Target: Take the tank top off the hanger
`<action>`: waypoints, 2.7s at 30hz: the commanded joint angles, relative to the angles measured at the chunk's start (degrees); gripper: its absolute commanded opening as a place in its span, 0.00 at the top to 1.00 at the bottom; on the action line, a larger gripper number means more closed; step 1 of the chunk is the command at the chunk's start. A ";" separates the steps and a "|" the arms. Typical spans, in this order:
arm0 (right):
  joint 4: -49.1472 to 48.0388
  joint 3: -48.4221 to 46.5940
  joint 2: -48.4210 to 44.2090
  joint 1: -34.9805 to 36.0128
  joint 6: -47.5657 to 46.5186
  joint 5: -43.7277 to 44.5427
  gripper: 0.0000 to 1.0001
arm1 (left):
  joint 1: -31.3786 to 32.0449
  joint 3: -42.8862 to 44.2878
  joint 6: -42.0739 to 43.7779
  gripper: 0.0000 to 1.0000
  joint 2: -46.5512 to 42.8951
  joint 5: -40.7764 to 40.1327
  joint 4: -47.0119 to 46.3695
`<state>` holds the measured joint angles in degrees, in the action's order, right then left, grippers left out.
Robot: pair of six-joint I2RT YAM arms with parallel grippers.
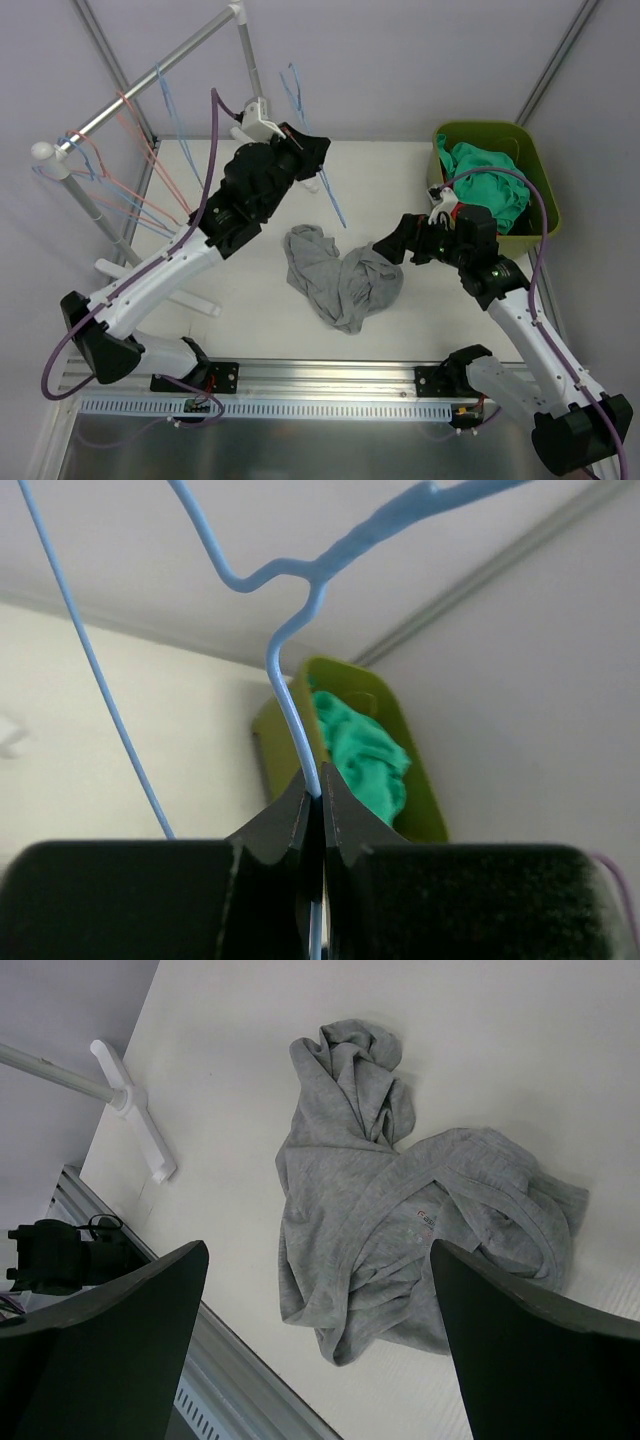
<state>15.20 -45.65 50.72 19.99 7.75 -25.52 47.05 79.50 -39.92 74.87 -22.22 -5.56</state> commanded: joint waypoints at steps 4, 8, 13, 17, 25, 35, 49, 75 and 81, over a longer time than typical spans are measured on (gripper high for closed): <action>-2.55 -0.14 -2.11 0.40 0.08 0.29 0.01 | -9.86 9.96 -5.17 1.00 5.81 -1.52 10.66; -1.93 0.30 -2.03 0.40 -1.42 0.20 0.01 | -14.87 11.81 -2.54 1.00 5.02 -0.63 12.33; -1.93 -0.84 1.04 0.40 -1.95 -1.02 0.01 | -22.41 18.93 0.90 1.00 6.43 5.87 16.62; -1.93 -1.55 3.15 0.49 -2.03 -1.99 0.01 | -29.46 17.97 -2.44 1.00 5.72 10.34 17.86; -2.11 -3.04 5.27 0.49 -2.12 -2.43 0.01 | -35.71 15.69 -6.92 1.00 7.57 16.06 18.75; -2.54 -1.81 6.67 1.10 -2.47 1.25 0.01 | -35.80 6.72 -8.86 0.93 3.71 13.43 18.57; -2.54 -4.80 19.33 8.49 -2.56 10.57 0.00 | -35.62 7.94 -2.80 0.01 -6.66 27.65 16.99; -1.50 -9.02 23.28 13.49 -3.43 15.23 0.01 | -34.13 -12.97 9.59 0.01 -33.21 65.54 17.08; 0.71 -12.62 27.14 17.18 -5.29 19.71 0.00 | -34.21 -15.60 13.11 0.01 -39.44 67.04 17.16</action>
<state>15.29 -54.83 75.88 35.64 4.25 -9.02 12.43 65.06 -30.09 37.76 41.80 13.19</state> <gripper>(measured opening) 0.993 0.985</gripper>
